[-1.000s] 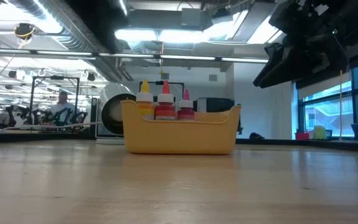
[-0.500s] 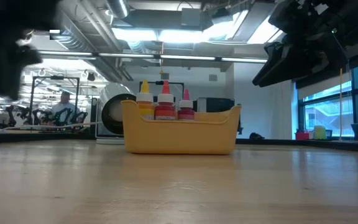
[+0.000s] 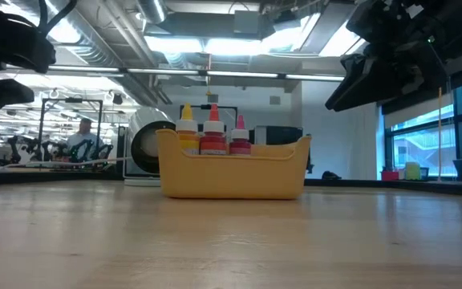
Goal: Pick & Place food coloring
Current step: Put the left small black ink bottle into the yellow bin
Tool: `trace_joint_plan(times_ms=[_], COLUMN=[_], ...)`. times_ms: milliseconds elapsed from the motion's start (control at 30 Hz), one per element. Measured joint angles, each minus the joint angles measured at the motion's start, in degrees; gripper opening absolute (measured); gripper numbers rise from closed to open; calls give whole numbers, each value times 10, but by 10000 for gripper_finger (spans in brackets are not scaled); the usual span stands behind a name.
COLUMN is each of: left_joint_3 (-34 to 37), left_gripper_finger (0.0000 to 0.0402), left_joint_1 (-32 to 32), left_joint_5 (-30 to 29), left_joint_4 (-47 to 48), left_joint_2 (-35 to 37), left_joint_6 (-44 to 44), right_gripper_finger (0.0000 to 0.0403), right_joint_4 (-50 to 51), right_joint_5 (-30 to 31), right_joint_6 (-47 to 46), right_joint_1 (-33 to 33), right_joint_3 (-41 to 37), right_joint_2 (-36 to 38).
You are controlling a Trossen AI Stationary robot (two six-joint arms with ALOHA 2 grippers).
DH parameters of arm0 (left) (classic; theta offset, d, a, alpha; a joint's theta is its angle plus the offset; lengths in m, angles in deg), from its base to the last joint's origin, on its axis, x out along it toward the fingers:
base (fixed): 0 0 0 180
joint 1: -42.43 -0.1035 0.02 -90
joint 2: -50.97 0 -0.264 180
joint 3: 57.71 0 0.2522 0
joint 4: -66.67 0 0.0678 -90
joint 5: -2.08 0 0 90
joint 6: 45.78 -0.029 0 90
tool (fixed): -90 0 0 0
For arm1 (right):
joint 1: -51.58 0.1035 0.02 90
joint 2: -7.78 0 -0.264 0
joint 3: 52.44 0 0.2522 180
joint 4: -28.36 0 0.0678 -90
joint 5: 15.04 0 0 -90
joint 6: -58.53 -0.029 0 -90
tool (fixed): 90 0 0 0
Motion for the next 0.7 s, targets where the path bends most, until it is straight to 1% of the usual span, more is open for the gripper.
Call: trace_joint_plan(times_ms=[133, 267, 367, 500, 567, 700], left_joint_3=[0, 0, 0, 0, 0, 0], left_gripper_finger=[166, 186, 193, 192, 189, 184], left_joint_1=[0, 0, 0, 0, 0, 0], left_joint_5=[15, 14, 15, 14, 10, 22], left_joint_4=[0, 2, -1, -11, -8, -8], left_joint_2=[0, 0, 0, 0, 0, 0], left_joint_6=[0, 0, 8, 28, 11, -56], right_gripper_finger=[129, 129, 129, 129, 129, 129], right_joint_4=[0, 0, 0, 0, 0, 0], right_joint_5=[0, 0, 0, 0, 0, 0], right_joint_6=[0, 0, 0, 0, 0, 0], right_joint_1=[0, 0, 0, 0, 0, 0], right_joint_3=[0, 0, 0, 0, 0, 0], right_joint_2=[0, 0, 0, 0, 0, 0])
